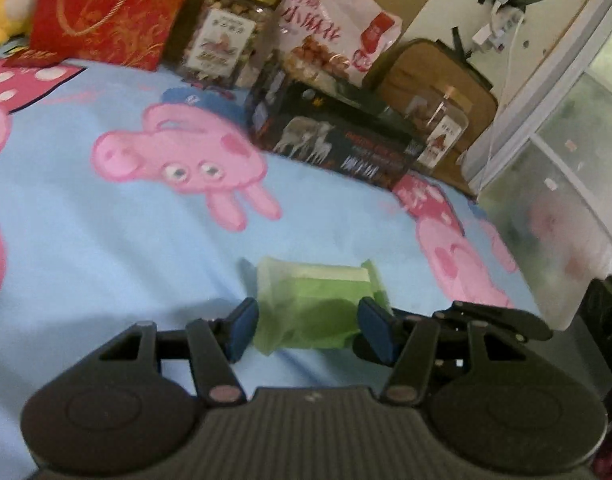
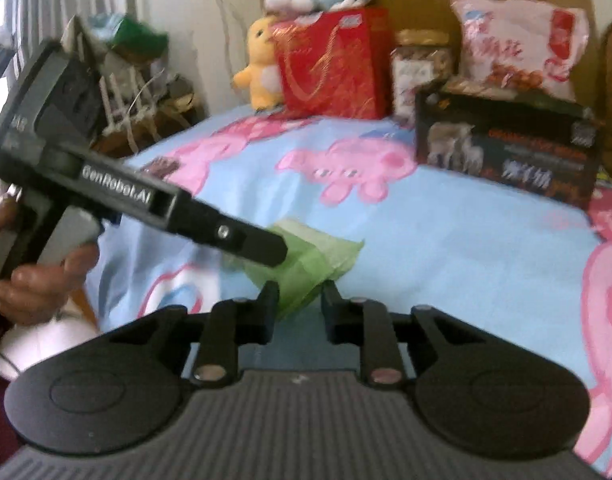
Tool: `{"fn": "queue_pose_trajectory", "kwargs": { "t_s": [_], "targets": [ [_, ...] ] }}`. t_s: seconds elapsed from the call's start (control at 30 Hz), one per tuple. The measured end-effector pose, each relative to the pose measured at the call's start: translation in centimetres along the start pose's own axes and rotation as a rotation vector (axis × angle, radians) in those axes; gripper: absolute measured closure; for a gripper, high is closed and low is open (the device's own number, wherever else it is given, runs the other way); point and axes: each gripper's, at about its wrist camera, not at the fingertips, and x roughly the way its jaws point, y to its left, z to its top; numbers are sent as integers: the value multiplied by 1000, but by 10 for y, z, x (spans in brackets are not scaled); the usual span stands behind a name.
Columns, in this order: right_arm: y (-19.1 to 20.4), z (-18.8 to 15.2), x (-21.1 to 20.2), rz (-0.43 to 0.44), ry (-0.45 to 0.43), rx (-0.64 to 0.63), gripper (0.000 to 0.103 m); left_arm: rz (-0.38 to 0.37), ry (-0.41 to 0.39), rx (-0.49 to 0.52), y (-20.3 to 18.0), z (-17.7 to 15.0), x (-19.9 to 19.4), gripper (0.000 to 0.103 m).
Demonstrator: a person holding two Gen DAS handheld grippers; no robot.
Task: Organize snacks
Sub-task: 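Grasp the light green wrapped packet with the left gripper, then lower the light green packet into the dark box and release it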
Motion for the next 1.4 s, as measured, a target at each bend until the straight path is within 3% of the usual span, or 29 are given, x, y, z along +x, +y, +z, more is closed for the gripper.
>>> {"fn": "queue_pose_trajectory", "kwargs": {
  "t_s": [0.23,0.3,0.43,0.53,0.6,0.83,1.13,1.37,1.4],
  "targets": [
    [-32,-3,-6,-114,18,58,73,16,43,85,-27,9,39,46],
    [-41,-6,-12,-114,17,83,72,16,33,90,-27,10,35,39],
    [-41,-11,-15,-109,17,48,57,33,29,47,-16,16,34,36],
    [-39,-10,-9,-98,22,19,56,26,46,40,-16,21,41,40],
    [-34,-9,-2,-92,15,-4,56,12,62,59,-22,22,49,56],
    [-34,-5,1,-120,-8,-16,61,-19,49,55,-32,30,53,62],
    [-68,42,-22,-211,-163,-27,62,-69,-67,148,-81,107,64,62],
    [-124,95,-4,-300,-211,-80,61,-20,-133,165,-100,172,118,60],
    [-134,99,4,-322,-209,-84,60,0,-122,152,-97,178,132,56]
  ]
}}
